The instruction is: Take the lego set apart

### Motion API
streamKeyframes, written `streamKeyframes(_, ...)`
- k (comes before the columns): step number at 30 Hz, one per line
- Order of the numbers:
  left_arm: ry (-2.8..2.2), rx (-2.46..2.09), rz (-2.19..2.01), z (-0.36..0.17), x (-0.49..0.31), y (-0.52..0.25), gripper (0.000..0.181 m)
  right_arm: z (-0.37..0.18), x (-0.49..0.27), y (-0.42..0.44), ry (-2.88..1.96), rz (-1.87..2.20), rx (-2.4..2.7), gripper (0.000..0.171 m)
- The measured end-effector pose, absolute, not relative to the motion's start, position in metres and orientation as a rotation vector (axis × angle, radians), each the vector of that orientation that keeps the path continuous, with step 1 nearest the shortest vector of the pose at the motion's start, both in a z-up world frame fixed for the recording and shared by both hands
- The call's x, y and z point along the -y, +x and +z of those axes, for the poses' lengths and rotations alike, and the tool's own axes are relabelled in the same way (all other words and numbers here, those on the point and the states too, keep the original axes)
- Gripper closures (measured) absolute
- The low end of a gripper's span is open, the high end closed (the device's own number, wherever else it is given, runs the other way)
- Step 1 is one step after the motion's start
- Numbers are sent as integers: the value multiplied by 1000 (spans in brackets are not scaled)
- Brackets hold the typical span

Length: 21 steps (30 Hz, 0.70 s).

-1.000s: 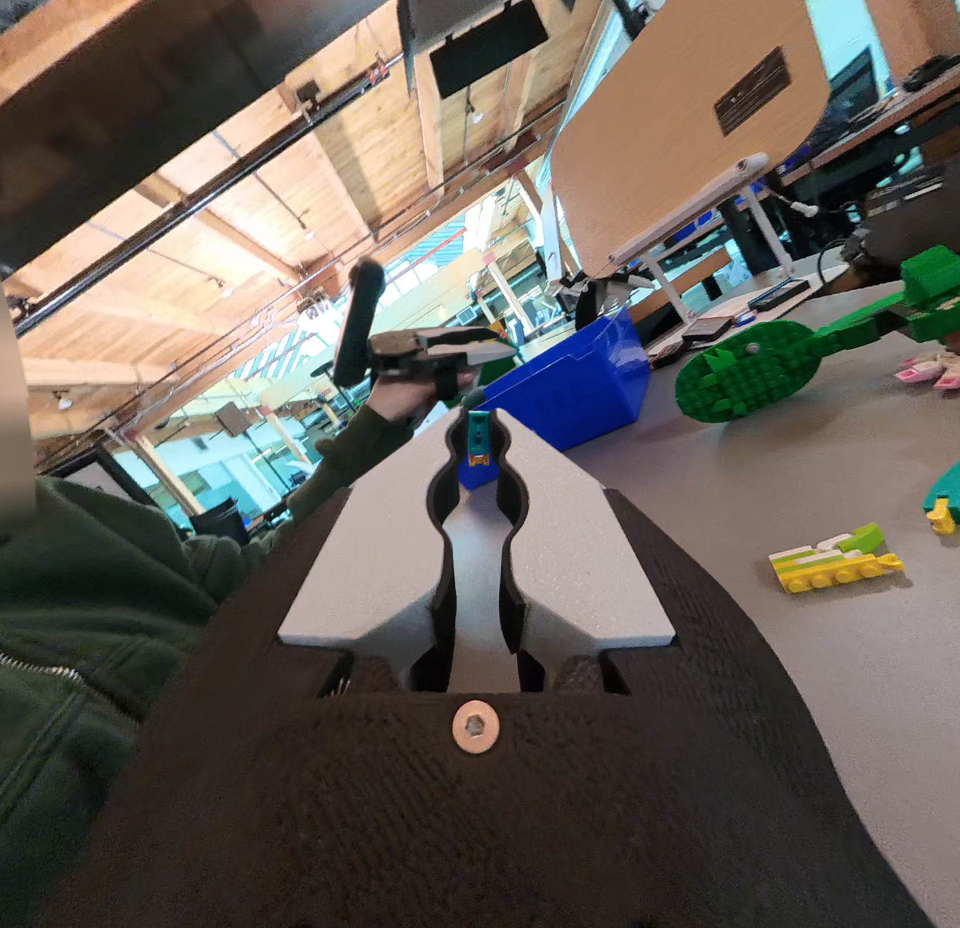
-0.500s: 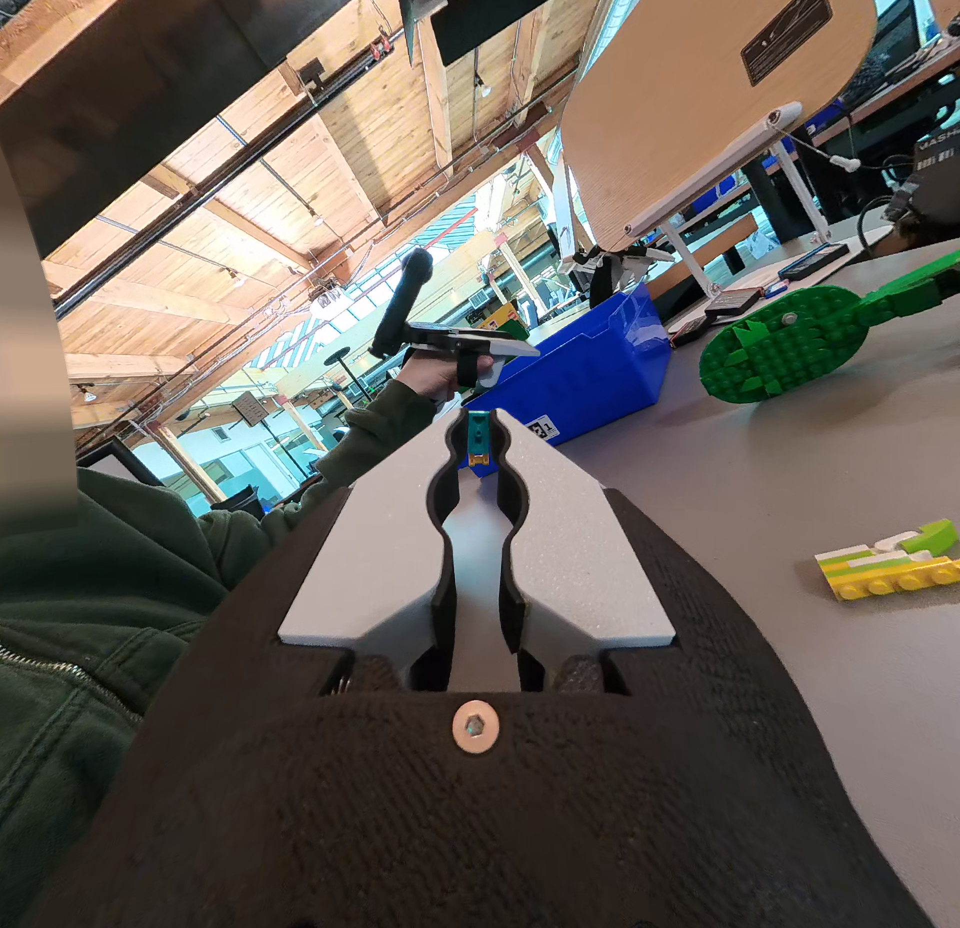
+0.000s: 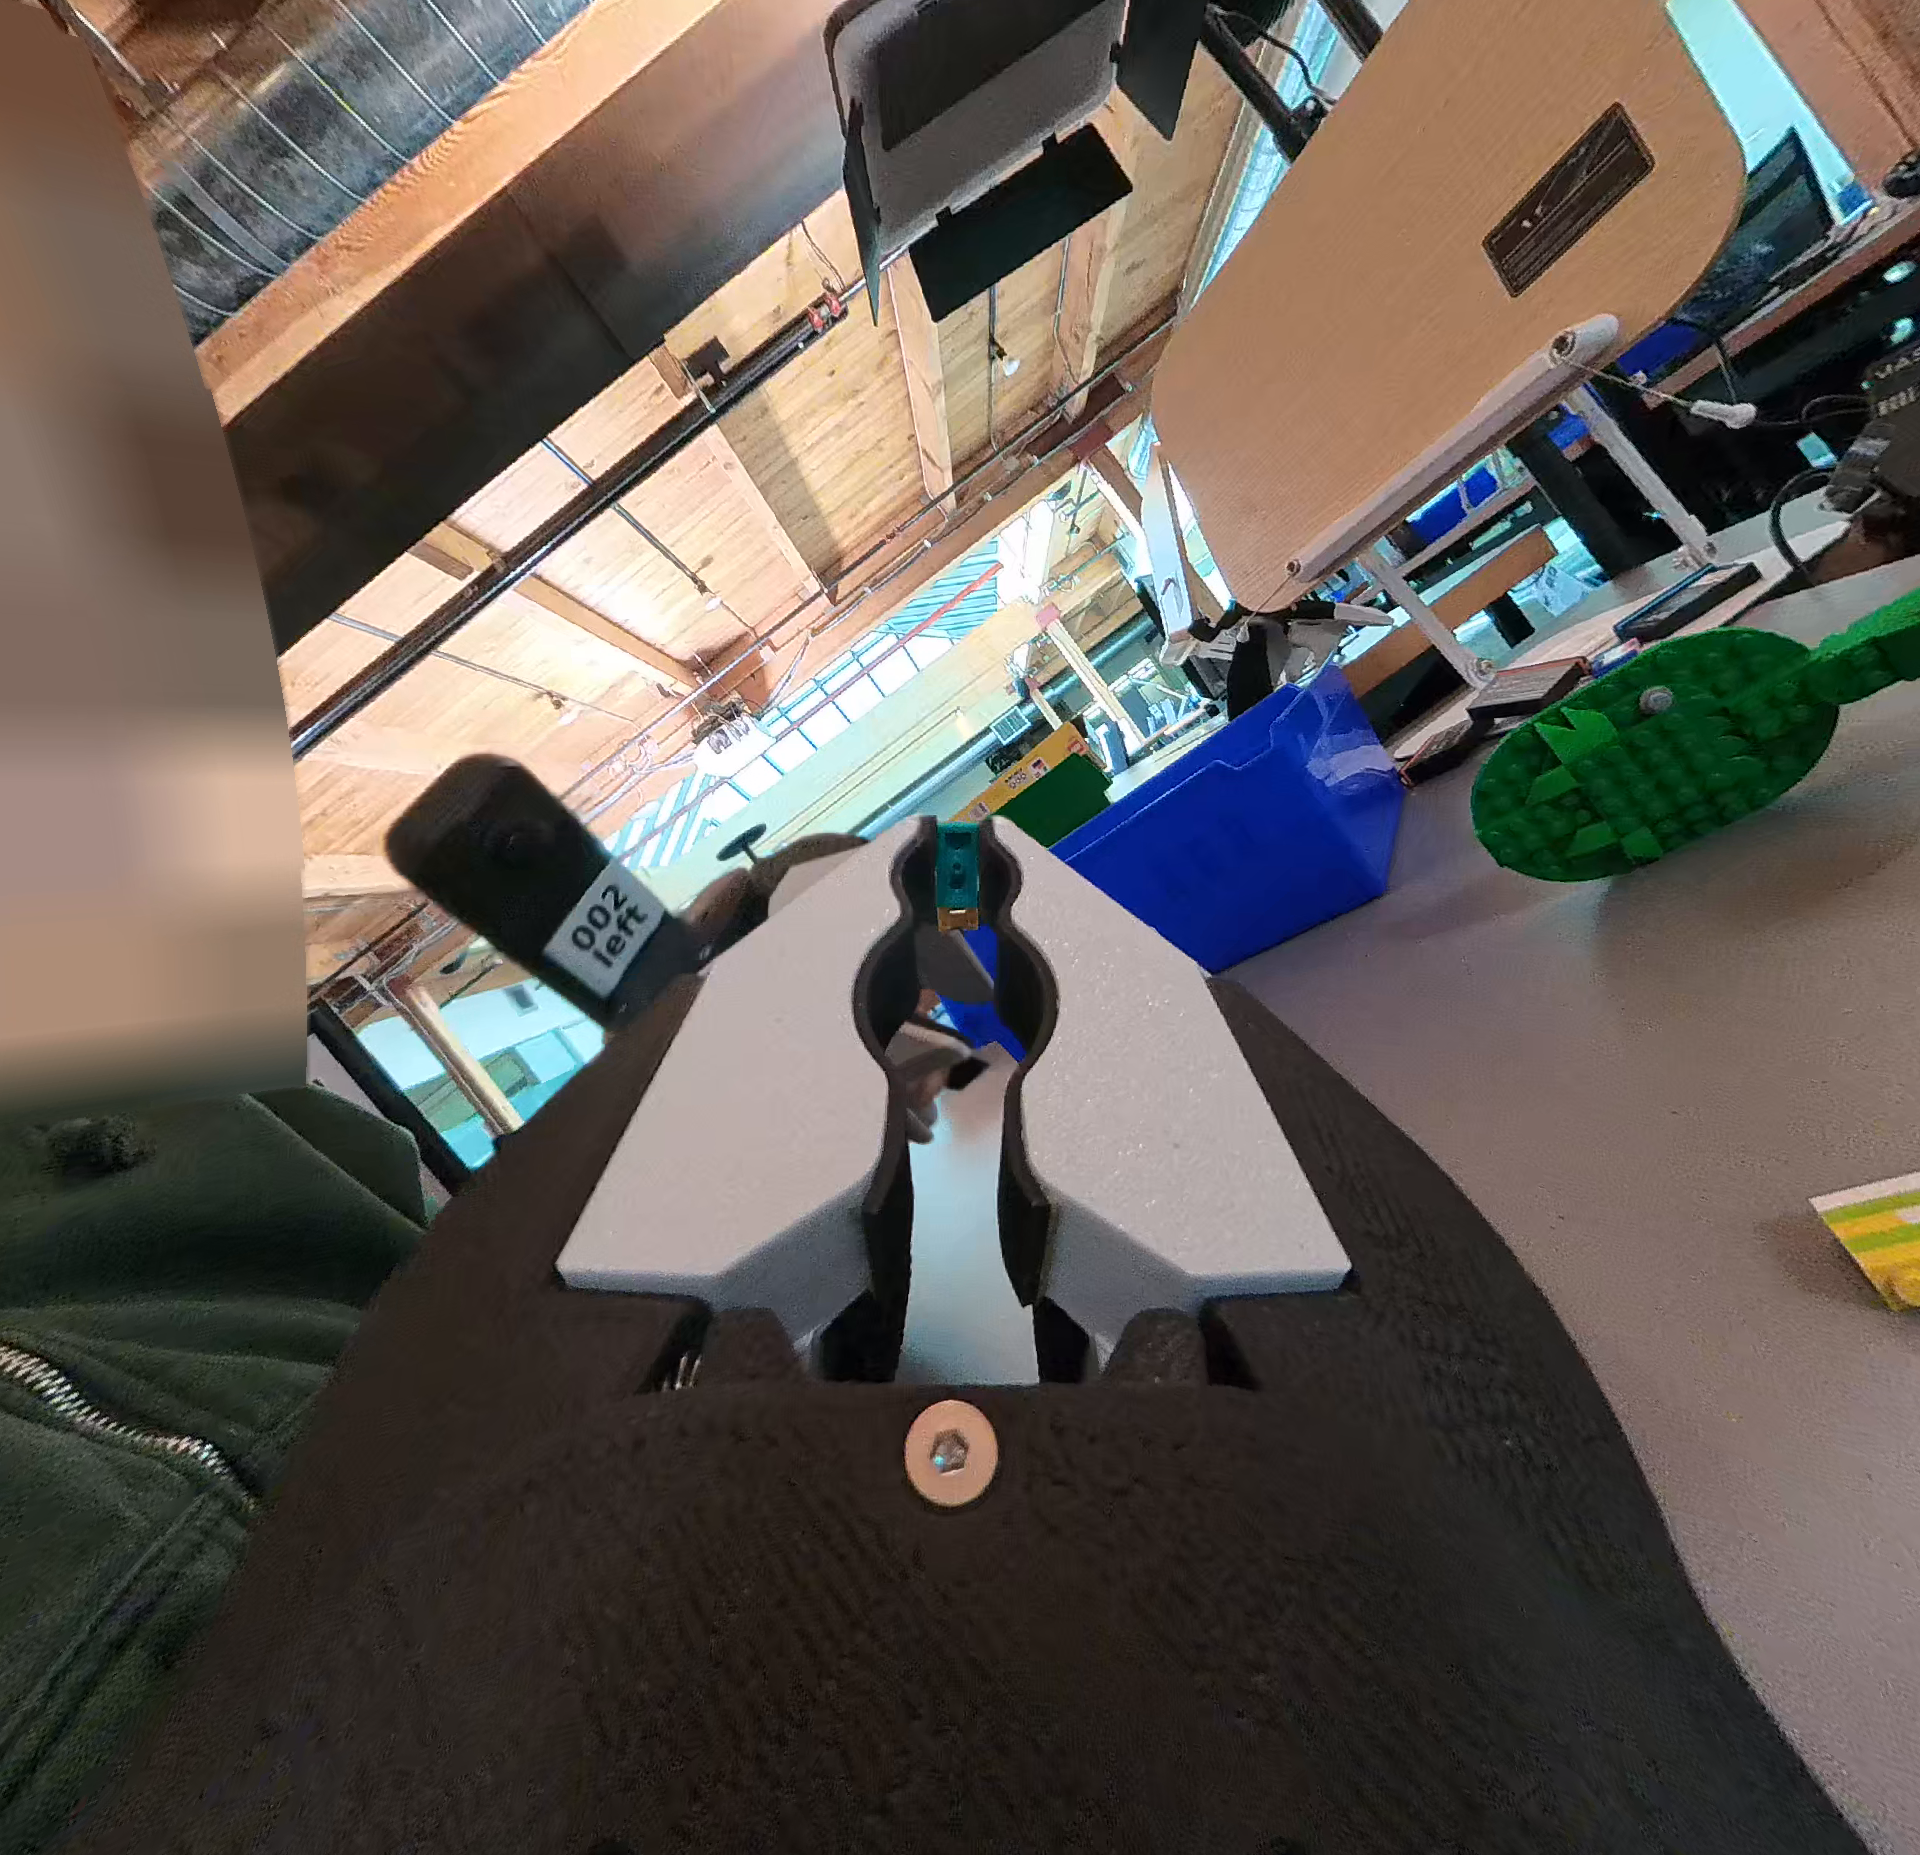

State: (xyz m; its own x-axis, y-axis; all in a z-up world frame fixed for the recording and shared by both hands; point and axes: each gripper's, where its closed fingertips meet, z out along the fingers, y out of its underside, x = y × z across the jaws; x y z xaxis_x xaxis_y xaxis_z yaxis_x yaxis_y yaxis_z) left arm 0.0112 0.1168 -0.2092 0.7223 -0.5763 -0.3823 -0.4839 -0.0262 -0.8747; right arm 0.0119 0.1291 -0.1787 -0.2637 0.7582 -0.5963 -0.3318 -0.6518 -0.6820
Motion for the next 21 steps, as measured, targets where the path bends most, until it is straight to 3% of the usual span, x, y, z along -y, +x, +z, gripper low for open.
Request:
streamKeyframes(11, -1414, -799, 213, -186, -125, 16, 161, -174, -126, 15, -1245, 2008, 540, 166)
streamKeyframes(19, -1390, -853, 342, -189, -127, 14, 178, -178, -131, 15, -1291, 1986, 507, 166)
streamKeyframes(21, -1372, -869, 408, -190, -129, 10, 179, -184, -134, 13, -1350, 1993, 473, 157)
